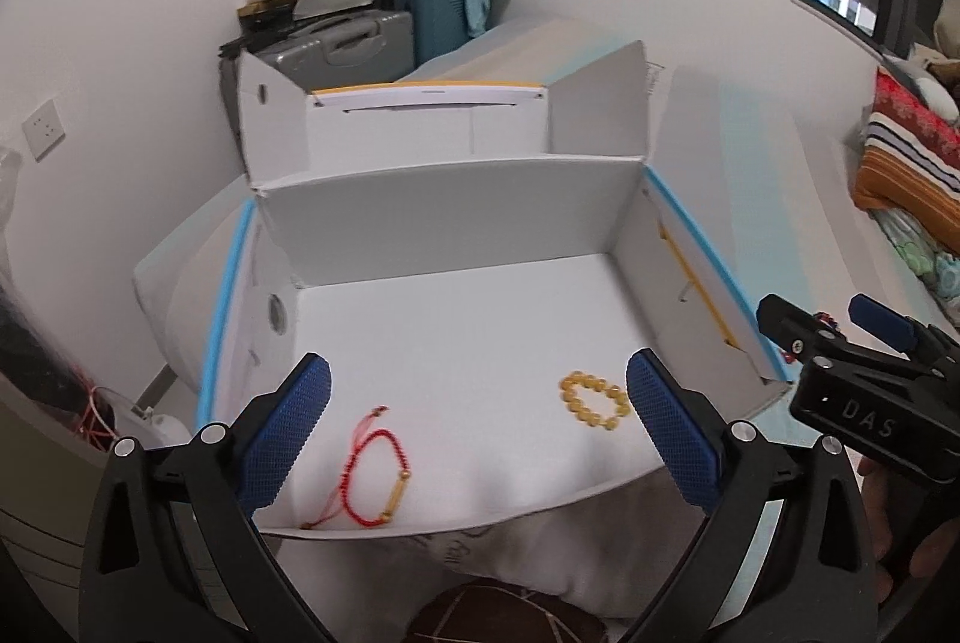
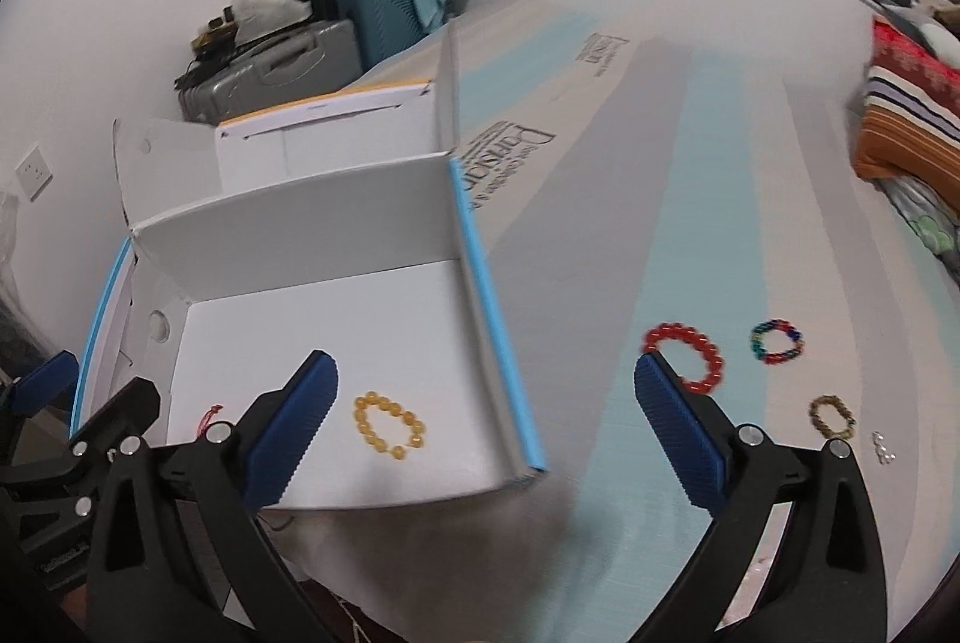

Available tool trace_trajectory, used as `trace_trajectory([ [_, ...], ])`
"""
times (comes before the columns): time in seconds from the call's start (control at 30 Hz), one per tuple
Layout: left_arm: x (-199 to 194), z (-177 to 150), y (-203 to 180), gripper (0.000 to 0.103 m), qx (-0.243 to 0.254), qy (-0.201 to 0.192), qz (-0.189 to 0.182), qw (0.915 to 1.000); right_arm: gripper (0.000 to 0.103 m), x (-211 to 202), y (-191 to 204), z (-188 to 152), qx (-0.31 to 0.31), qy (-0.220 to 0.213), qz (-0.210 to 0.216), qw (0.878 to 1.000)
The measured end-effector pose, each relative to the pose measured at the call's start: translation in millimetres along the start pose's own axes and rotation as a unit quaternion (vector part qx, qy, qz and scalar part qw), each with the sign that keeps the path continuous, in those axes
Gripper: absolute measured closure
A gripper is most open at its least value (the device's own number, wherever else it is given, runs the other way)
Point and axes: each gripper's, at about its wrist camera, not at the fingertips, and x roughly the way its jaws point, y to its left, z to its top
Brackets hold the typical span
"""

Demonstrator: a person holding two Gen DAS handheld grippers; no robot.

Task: Organize jewelry
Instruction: 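Move both tools back over the remaining bracelets on the bed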

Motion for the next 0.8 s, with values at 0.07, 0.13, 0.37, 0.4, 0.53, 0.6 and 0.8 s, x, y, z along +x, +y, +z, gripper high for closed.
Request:
trace_trajectory([
  [0.07,0,-1,-8,0.006,0.003,-0.001,-0.005,1.0,0.008,-6,-8,-2,0.005,-0.005,-0.005,1.0],
  [0.13,0,-3,-18,0.006,0.009,-0.001,-0.012,0.9999,0.008,-13,-20,-5,0.013,-0.012,-0.011,1.0],
  [0.37,-6,-7,-60,0.006,0.035,-0.01,-0.039,0.9986,0.008,-31,-57,-18,0.026,-0.02,-0.036,0.999],
  [0.4,-7,-7,-66,0.006,0.04,-0.011,-0.044,0.9982,0.008,-33,-62,-20,0.028,-0.02,-0.039,0.999],
  [0.53,-10,-14,-99,0.006,0.063,-0.014,-0.063,0.9959,0.008,-43,-90,-29,0.044,-0.022,-0.057,0.997],
  [0.6,-12,-17,-114,0.006,0.076,-0.014,-0.073,0.9944,0.008,-48,-106,-35,0.054,-0.022,-0.067,0.996],
  [0.8,-13,-29,-159,0.006,0.104,-0.012,-0.103,0.9892,0.008,-62,-150,-50,0.077,-0.02,-0.092,0.993],
])
